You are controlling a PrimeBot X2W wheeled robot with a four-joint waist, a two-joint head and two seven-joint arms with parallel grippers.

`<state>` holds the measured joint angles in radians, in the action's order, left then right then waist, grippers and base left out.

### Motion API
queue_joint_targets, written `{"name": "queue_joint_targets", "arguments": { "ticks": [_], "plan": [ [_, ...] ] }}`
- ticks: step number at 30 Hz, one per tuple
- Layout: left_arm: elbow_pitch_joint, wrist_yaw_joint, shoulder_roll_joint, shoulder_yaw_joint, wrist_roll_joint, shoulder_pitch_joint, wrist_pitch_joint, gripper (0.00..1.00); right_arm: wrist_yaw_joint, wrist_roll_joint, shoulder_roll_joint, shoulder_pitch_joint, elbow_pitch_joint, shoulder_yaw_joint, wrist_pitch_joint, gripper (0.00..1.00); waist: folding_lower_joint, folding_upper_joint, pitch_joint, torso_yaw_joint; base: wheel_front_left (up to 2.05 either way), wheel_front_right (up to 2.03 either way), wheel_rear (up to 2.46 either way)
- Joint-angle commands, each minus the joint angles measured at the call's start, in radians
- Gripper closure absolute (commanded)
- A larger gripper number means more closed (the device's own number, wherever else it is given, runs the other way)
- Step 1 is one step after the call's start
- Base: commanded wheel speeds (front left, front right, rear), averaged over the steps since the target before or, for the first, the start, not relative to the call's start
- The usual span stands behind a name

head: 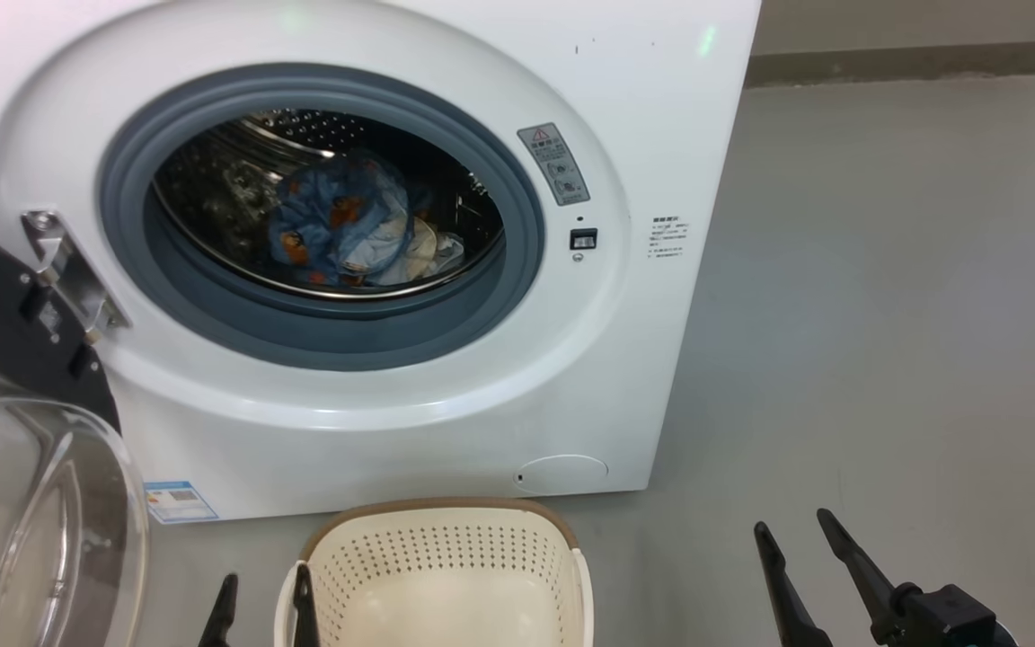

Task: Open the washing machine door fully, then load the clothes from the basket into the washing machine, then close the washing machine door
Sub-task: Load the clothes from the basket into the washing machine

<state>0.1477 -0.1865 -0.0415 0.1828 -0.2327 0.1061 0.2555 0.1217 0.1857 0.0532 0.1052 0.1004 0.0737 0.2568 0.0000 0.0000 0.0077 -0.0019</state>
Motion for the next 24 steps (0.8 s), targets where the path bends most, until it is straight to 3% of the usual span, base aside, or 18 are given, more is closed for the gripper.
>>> {"name": "queue_joint_targets", "arguments": {
  "ticks": [1,24],
  "plan": [
    [-0.037,-0.008,-0.009,-0.039,0.007,-0.001,0.006,0.00,0.009,-0.009,0.011,-0.004,-0.028,0.015,0.005,0.00,0.0000,0.0000,-0.010,0.009,0.00,0.00,0.00],
    [-0.069,0.015,-0.009,-0.114,0.019,0.063,0.006,0.00,0.009,-0.009,0.022,0.012,-0.031,0.013,0.005,0.00,0.0000,0.0000,-0.039,0.010,0.00,0.00,0.00]
  ]
}}
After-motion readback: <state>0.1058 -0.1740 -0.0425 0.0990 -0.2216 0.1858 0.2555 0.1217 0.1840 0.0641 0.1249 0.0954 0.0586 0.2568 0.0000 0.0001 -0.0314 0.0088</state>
